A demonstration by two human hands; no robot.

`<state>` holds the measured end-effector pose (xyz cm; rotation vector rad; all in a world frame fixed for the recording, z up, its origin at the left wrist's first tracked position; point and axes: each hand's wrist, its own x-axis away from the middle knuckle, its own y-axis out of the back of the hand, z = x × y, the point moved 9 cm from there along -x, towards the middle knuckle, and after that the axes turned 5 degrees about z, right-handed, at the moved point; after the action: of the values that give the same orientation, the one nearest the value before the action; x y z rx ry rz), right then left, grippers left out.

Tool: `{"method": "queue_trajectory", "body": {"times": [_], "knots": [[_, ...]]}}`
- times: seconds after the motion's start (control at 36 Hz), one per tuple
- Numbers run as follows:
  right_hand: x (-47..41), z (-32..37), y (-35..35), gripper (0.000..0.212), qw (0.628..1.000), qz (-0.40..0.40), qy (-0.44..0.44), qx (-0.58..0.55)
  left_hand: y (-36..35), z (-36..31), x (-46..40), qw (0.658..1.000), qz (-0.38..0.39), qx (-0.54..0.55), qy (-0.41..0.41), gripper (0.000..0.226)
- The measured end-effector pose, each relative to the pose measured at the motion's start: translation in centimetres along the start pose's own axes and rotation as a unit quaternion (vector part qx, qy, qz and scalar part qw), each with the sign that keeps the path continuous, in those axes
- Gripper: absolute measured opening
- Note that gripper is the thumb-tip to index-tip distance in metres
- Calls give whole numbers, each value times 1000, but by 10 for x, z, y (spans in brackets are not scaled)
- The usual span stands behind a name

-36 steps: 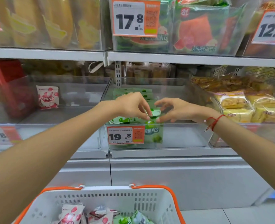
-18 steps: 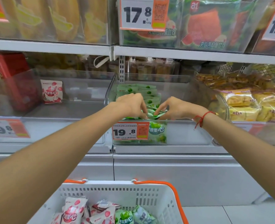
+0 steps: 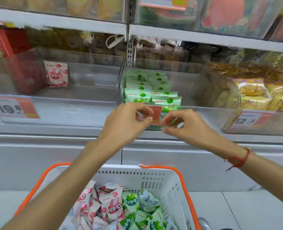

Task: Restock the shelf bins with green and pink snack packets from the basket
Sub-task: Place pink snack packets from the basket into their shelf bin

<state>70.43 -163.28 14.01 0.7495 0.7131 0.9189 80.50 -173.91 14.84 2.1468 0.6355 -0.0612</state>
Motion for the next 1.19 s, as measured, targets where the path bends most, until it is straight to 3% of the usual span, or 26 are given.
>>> {"method": "queue_trajectory", "body": {"times": [0.17,0.25,0.33,0.42,0.56,0.75,0.92,1.0,1.11,1.19], "knots": [[26,-46,-131,15,962,261,-71,37,-81,86,59,988,102,31,115,11],[46,-75,-194,23,911,394,-106,54,-123,134,90,973,163,-14,165,22],[61,-100,-246,36,881,445,-143,69,-160,177,118,952,222,-117,177,40],[75,-126,-287,50,870,441,-202,87,-191,207,146,919,289,-202,173,52],[96,-143,-342,58,863,427,-269,27,-209,238,176,904,320,-204,197,68],[89,-143,-365,46,900,268,-343,22,-212,241,168,903,311,-216,202,69],[90,-152,-357,40,890,261,-374,-30,-207,236,164,891,336,-234,196,66],[91,-154,-344,29,895,265,-357,-35,-197,229,158,909,304,-210,194,53],[85,-143,-321,30,914,249,-317,-32,-179,213,148,945,208,-121,223,29],[69,-123,-286,37,931,233,-280,-30,-171,204,141,945,180,-54,269,45]]}}
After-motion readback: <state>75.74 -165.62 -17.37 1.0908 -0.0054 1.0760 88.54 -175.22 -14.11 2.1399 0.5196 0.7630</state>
